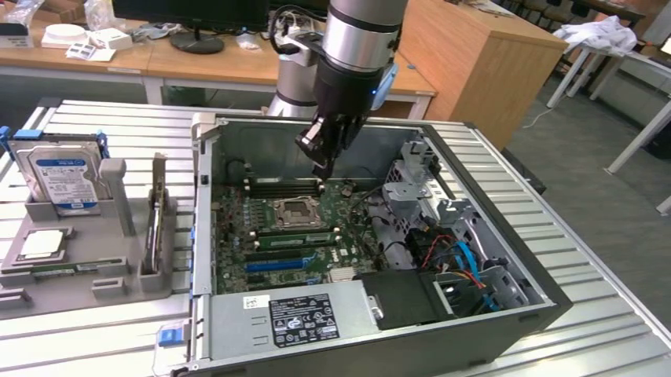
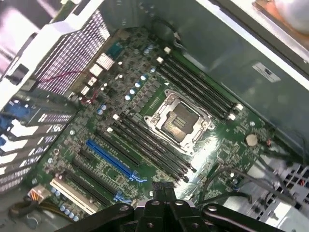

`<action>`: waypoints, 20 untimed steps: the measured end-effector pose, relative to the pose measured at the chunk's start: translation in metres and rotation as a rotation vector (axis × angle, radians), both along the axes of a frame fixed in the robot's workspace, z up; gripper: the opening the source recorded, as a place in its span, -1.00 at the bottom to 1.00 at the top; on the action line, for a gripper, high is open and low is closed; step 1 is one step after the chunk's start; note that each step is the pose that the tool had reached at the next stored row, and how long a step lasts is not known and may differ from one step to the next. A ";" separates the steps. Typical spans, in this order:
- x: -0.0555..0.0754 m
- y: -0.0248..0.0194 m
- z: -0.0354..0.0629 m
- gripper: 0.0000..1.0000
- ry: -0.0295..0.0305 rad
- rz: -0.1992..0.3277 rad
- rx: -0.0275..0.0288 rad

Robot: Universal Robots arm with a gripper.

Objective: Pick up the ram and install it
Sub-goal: 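Press down the ram until it locks into place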

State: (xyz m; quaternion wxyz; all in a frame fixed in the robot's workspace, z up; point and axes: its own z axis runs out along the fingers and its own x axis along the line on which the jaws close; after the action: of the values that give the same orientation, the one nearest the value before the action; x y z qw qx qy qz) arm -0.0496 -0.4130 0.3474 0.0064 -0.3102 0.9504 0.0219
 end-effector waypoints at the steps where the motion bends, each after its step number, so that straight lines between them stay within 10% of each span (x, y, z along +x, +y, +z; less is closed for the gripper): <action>1: 0.000 0.0000 -0.0004 -0.79 0.0000 -0.065 0.0000; 20: -0.002 0.0000 -0.0027 -0.79 0.0000 -0.363 0.0001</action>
State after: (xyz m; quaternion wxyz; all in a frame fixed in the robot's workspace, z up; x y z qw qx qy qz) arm -0.0517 -0.4130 0.3447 0.0103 -0.1337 0.9908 0.0204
